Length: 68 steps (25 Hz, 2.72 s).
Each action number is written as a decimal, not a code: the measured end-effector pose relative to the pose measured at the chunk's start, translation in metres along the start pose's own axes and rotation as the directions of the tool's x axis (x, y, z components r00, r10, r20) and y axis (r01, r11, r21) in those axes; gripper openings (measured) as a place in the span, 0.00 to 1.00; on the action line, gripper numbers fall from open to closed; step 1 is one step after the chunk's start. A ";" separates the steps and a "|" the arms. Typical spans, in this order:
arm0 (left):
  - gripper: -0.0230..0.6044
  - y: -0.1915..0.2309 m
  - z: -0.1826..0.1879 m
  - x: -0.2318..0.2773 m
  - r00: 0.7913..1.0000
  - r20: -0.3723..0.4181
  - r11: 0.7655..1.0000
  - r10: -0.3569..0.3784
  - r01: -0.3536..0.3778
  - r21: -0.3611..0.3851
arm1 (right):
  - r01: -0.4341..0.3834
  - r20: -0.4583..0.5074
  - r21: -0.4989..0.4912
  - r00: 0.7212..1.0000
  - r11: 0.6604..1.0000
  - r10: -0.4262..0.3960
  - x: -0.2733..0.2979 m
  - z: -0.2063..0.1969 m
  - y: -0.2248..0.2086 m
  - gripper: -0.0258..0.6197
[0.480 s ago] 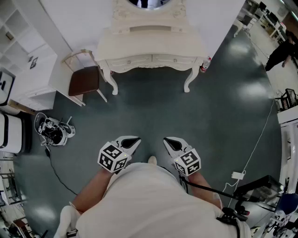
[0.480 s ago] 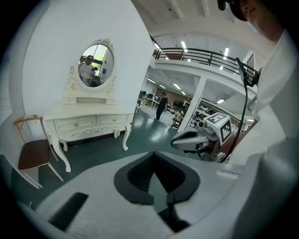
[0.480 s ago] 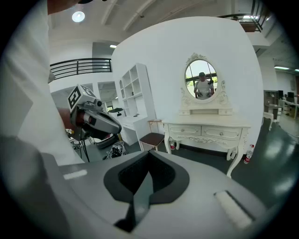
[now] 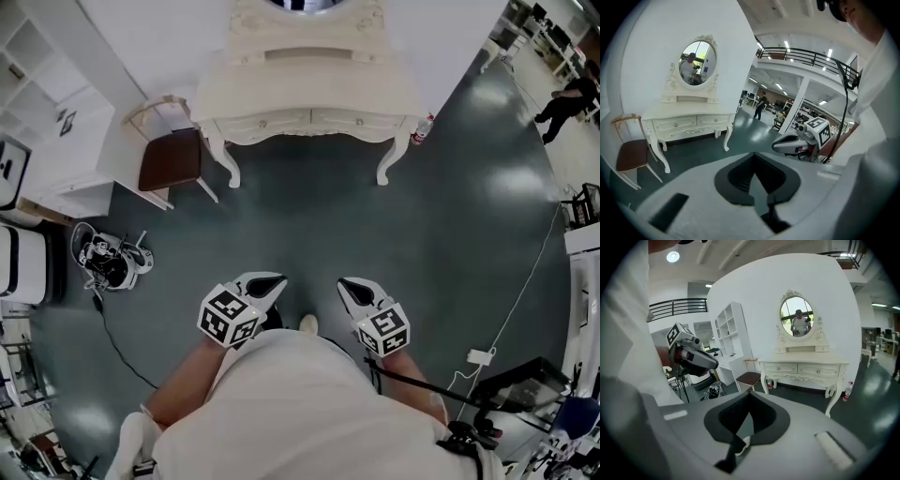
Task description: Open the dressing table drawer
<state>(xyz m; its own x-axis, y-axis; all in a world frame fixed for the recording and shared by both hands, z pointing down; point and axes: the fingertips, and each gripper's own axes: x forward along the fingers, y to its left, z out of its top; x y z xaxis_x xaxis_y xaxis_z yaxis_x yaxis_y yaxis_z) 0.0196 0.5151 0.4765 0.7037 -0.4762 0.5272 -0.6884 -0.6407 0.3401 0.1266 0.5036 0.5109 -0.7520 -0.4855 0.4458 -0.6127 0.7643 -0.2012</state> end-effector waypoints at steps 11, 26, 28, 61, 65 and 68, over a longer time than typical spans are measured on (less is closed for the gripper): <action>0.04 0.149 0.110 0.070 0.988 0.050 0.989 -0.148 0.146 0.037 | 0.115 -0.026 0.059 0.993 0.992 -0.114 0.120 0.079 -0.108 0.13; 0.04 0.333 0.206 0.083 0.977 0.070 0.979 -0.201 0.198 0.048 | 0.251 -0.035 0.047 0.968 0.967 -0.250 0.274 0.203 -0.230 0.04; 0.04 0.348 0.214 0.088 0.979 0.079 0.982 -0.189 0.188 0.029 | 0.256 -0.037 0.055 0.966 0.965 -0.255 0.286 0.209 -0.249 0.04; 0.04 0.524 0.452 0.276 0.988 0.066 0.989 0.138 -0.135 -0.055 | 0.505 -0.110 0.202 0.863 0.839 -0.493 0.464 0.280 -0.834 0.21; 0.04 0.539 0.458 0.279 0.986 0.053 0.986 0.161 -0.158 -0.060 | 0.523 -0.117 0.223 0.852 0.823 -0.510 0.483 0.285 -0.860 0.23; 0.04 0.545 0.462 0.282 0.983 0.054 0.983 0.177 -0.174 -0.061 | 0.529 -0.119 0.221 0.849 0.820 -0.515 0.491 0.288 -0.873 0.23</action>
<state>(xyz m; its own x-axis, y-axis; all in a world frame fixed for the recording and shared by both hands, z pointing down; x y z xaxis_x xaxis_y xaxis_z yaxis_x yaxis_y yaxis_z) -0.0753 -0.2465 0.4509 0.5793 -0.6141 0.5359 -0.8095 -0.5105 0.2900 0.2219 -0.5240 0.6546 -0.2937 -0.7553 0.5858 -0.9534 0.2760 -0.1221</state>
